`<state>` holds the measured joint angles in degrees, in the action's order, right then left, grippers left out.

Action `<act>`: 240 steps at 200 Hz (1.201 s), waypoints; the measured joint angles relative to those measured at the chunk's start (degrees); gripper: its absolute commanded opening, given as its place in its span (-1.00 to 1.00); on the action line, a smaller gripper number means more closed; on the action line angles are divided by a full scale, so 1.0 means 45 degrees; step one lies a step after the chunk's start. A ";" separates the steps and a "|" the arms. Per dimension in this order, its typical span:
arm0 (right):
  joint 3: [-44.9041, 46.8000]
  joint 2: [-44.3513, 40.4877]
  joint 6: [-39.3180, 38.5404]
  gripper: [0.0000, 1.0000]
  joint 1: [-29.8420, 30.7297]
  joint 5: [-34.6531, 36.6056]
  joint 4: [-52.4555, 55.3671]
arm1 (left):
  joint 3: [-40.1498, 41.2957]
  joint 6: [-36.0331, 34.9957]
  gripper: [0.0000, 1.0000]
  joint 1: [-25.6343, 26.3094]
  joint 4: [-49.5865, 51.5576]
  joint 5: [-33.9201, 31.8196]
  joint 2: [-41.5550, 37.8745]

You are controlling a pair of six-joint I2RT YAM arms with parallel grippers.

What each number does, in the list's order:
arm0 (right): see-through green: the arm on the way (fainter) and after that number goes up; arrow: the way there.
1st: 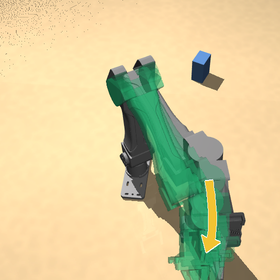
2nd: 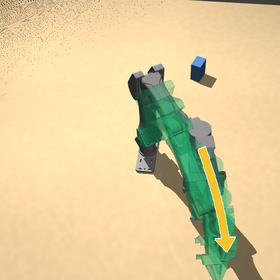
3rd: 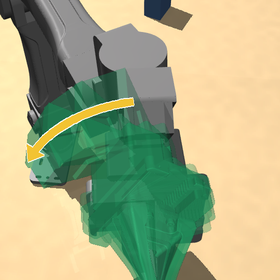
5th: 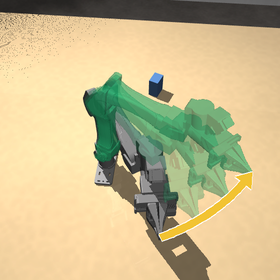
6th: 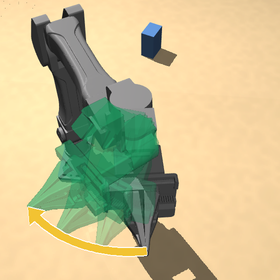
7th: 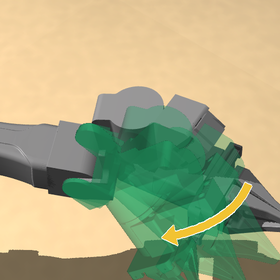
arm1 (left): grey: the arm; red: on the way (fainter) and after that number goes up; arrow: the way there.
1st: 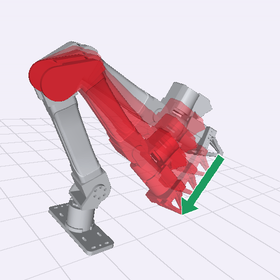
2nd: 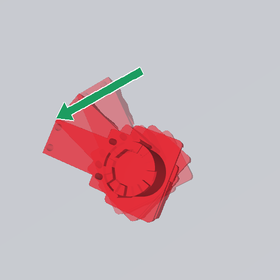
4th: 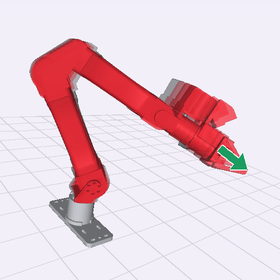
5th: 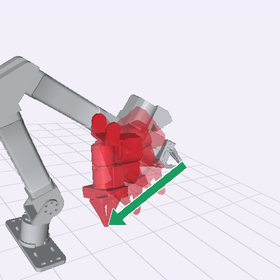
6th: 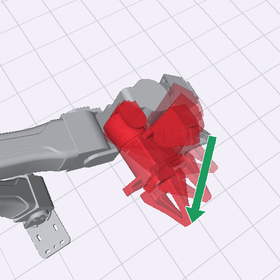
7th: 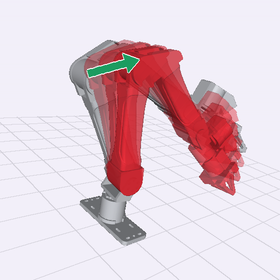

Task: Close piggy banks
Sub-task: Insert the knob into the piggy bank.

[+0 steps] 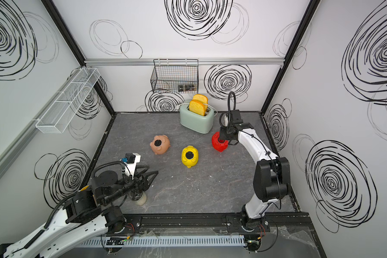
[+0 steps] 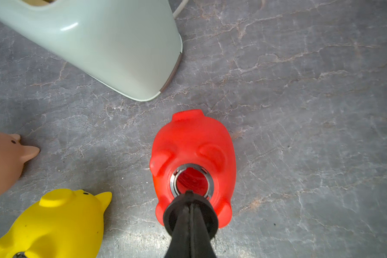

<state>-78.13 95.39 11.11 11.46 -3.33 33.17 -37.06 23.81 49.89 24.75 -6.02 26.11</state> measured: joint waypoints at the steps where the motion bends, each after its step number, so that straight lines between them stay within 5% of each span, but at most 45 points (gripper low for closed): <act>1: -0.0024 0.0024 -0.0019 -1.00 0.0000 0.0000 0.0000 | -0.0005 0.0005 0.34 0.0000 0.0000 0.0000 0.0000; 240: 0.0117 0.1287 -0.0194 -1.00 0.0000 -0.0243 -0.0015 | 0.0000 0.0000 0.37 -0.0044 0.0000 0.0000 0.0214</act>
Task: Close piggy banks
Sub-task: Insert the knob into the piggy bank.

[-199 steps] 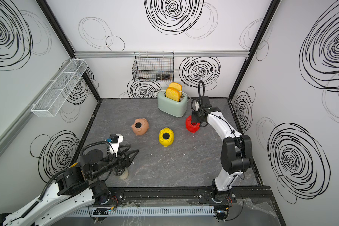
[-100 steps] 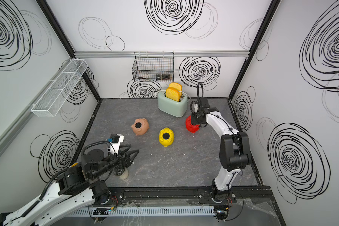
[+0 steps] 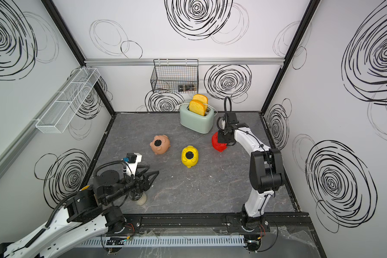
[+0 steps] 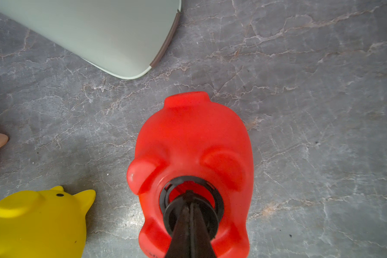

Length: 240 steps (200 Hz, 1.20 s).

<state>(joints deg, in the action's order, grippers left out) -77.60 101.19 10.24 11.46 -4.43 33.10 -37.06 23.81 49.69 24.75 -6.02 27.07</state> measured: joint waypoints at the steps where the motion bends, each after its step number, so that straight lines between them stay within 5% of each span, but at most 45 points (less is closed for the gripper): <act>1: 0.0000 0.0000 0.0000 -1.00 0.0000 0.0000 0.0000 | 0.0000 0.0000 0.37 0.0000 0.0000 -0.0005 0.0005; 240: 0.0597 0.0063 0.0267 -1.00 0.0121 0.0413 -0.1287 | 0.0024 0.0000 0.37 -0.0306 -0.0005 0.0364 0.0238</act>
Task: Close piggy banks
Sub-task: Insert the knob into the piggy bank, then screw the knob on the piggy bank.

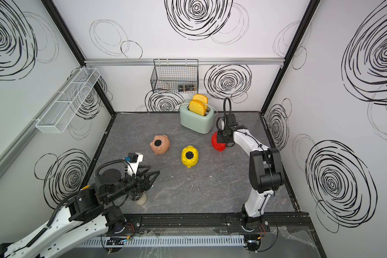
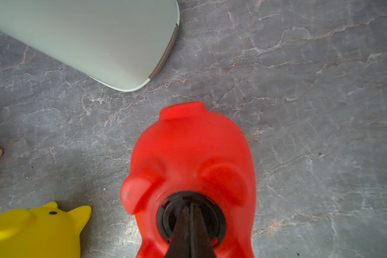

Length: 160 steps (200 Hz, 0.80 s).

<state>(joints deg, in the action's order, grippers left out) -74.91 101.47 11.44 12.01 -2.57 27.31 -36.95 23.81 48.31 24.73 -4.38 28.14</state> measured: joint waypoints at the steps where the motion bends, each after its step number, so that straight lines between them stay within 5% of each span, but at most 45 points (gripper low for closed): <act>1: 0.0000 0.0000 0.0000 -1.00 0.0000 0.0000 0.0000 | 0.0000 0.0000 0.38 0.0000 0.0000 0.0000 0.0000; 67: 0.0078 -0.0044 0.0029 -1.00 0.0073 0.0034 -0.0078 | 0.0155 0.0588 0.44 -0.0355 -0.1472 0.1030 0.1311; 101: 0.0170 -0.0097 0.0029 -1.00 0.0073 0.0029 -0.0175 | -0.0165 0.1214 0.52 -0.0359 -0.3779 0.2341 0.4498; 160: 0.0403 -0.0223 0.0044 -1.00 0.0087 -0.0024 -0.0432 | -0.3691 0.1559 0.70 -0.1394 -0.5940 0.4556 1.0433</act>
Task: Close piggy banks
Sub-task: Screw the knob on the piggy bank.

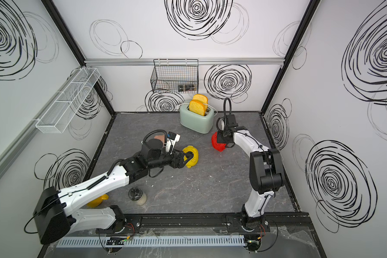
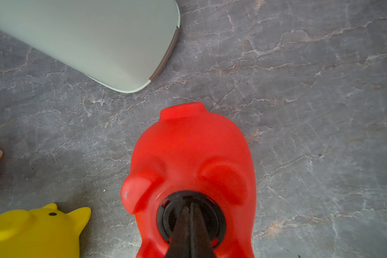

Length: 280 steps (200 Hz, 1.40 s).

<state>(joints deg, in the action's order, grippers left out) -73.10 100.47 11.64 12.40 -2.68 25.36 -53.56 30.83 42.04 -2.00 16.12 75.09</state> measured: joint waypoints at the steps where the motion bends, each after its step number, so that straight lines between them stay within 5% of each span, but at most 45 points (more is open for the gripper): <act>1: 0.0010 0.0000 0.0000 -1.00 0.0000 0.0000 -0.0010 | -0.0068 0.0015 0.70 -0.0049 -0.0049 0.0034 0.0087; 60: 0.0155 -0.0083 0.0034 -1.00 0.0000 -0.0039 -0.0141 | -0.3104 0.0544 1.00 -0.1205 -0.0952 0.1676 0.4420; 126: 0.0155 -0.0087 0.0029 -1.00 0.0010 -0.0049 -0.0141 | -0.5965 0.1137 0.93 -0.1457 -0.1234 0.2336 0.8029; 280: 0.0155 -0.0087 0.0029 -1.00 0.0160 0.0131 -0.0117 | -0.9437 0.2560 0.92 -0.1341 -0.2059 0.3021 1.2342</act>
<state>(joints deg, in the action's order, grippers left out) -72.40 100.07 11.77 13.13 -2.09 24.84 -96.03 42.35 36.01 -11.27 29.71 130.63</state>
